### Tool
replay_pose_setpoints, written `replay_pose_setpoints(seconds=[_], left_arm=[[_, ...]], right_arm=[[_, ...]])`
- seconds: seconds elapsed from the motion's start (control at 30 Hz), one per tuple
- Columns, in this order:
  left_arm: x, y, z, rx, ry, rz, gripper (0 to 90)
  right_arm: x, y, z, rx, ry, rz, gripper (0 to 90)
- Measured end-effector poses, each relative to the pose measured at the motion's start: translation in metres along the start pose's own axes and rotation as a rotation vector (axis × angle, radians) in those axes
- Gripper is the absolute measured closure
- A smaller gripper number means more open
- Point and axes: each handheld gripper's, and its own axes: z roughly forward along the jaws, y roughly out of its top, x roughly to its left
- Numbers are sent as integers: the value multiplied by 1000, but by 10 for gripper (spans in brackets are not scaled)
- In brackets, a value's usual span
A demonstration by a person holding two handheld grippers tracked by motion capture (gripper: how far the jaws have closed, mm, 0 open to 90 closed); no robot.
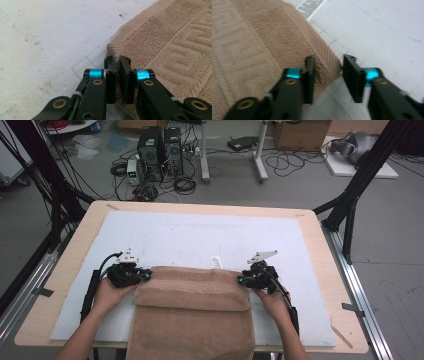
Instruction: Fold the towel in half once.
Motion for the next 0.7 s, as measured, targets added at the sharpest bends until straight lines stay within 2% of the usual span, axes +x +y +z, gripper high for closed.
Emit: replay_pose_setpoints(seconds=[0.03,0.1,0.23,0.4,0.57,0.7], left_arm=[[0,0,0,0,0,-3,842],[0,0,0,0,0,-1,842],[0,1,-5,-12,-6,4,842],[-3,5,-22,-90,5,6,843],[-16,5,-52,-162,-23,17,844],[-39,-4,-80,-189,-60,69,844]], right_arm=[[1,1,0,1,13,-12,801],[3,1,1,5,20,-32,825],[-1,0,0,-1,53,-2,832],[-1,3,-11,-42,88,-7,831],[10,10,-47,-122,125,-48,832],[36,7,-81,-166,143,-120,832]])
